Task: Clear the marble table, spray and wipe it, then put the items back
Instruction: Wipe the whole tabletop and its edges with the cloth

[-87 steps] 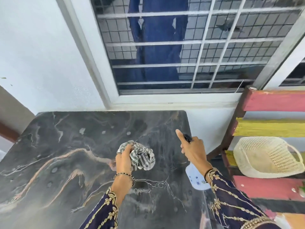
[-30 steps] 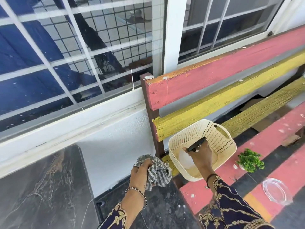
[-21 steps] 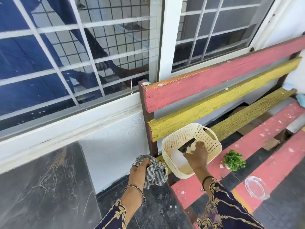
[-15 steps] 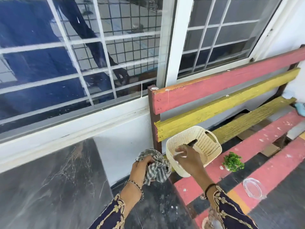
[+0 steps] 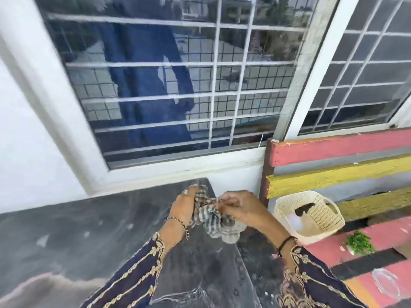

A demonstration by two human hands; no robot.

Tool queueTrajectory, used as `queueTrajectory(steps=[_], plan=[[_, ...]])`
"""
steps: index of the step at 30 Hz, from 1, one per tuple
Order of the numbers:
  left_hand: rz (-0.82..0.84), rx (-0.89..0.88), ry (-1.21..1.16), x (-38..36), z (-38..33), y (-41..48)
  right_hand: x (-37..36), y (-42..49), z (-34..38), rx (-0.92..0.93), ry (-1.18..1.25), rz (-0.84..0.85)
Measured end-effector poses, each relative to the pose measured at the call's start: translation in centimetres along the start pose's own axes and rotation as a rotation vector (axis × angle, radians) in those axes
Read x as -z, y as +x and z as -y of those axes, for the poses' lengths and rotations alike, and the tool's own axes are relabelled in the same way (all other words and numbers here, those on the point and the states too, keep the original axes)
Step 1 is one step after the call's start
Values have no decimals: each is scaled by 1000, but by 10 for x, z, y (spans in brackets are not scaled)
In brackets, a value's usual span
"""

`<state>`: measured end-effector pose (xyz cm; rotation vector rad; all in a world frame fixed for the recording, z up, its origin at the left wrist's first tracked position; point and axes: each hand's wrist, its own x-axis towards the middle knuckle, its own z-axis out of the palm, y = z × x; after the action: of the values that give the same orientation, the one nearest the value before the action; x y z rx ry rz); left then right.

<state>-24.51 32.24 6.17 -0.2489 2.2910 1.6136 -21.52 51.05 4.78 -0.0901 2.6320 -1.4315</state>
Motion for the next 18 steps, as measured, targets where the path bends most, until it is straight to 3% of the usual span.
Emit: queueTrajectory(steps=[2,6,13,18], plan=[[-89,-26,75,52,10,-10,-23,0,32,104,-81,-48],[-240,-52,-79,159,31,-36,-71,-7,99,229,-33,-108],[-300,-56,-209,267,41,-113,-151,-29,204,386,12,-171],[-170,-119,-110,319,41,-161,-180,-39,249,370,17,-129]])
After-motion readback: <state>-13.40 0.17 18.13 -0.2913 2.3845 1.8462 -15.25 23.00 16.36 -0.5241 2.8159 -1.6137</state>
